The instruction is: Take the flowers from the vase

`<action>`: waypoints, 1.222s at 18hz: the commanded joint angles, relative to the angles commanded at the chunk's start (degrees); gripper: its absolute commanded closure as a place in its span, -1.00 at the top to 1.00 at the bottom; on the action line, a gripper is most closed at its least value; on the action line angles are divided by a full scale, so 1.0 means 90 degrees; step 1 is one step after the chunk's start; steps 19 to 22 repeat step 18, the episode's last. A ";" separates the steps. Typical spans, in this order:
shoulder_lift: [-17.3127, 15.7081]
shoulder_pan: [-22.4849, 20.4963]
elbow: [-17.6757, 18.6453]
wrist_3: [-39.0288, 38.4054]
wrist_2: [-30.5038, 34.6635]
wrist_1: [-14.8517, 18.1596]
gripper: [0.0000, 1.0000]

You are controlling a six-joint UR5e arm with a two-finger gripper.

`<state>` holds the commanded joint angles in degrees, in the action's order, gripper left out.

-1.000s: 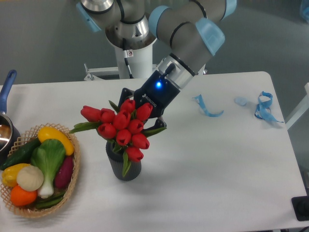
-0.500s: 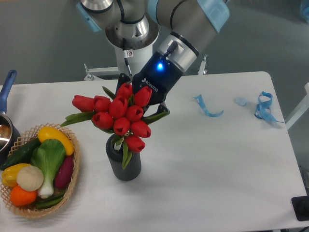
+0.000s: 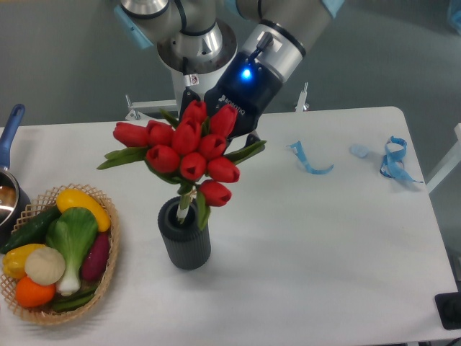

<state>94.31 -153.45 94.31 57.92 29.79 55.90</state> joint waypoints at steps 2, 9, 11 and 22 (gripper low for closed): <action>0.0039 -0.0224 -0.0010 0.0049 0.0010 -0.0058 -0.29; 0.0692 -0.0567 -0.0390 0.0683 0.0137 -0.0088 -0.29; 0.0849 -0.0801 -0.0469 0.0907 0.0263 -0.0088 -0.29; 0.0928 -0.1007 -0.0449 0.1211 0.0547 -0.0078 -0.29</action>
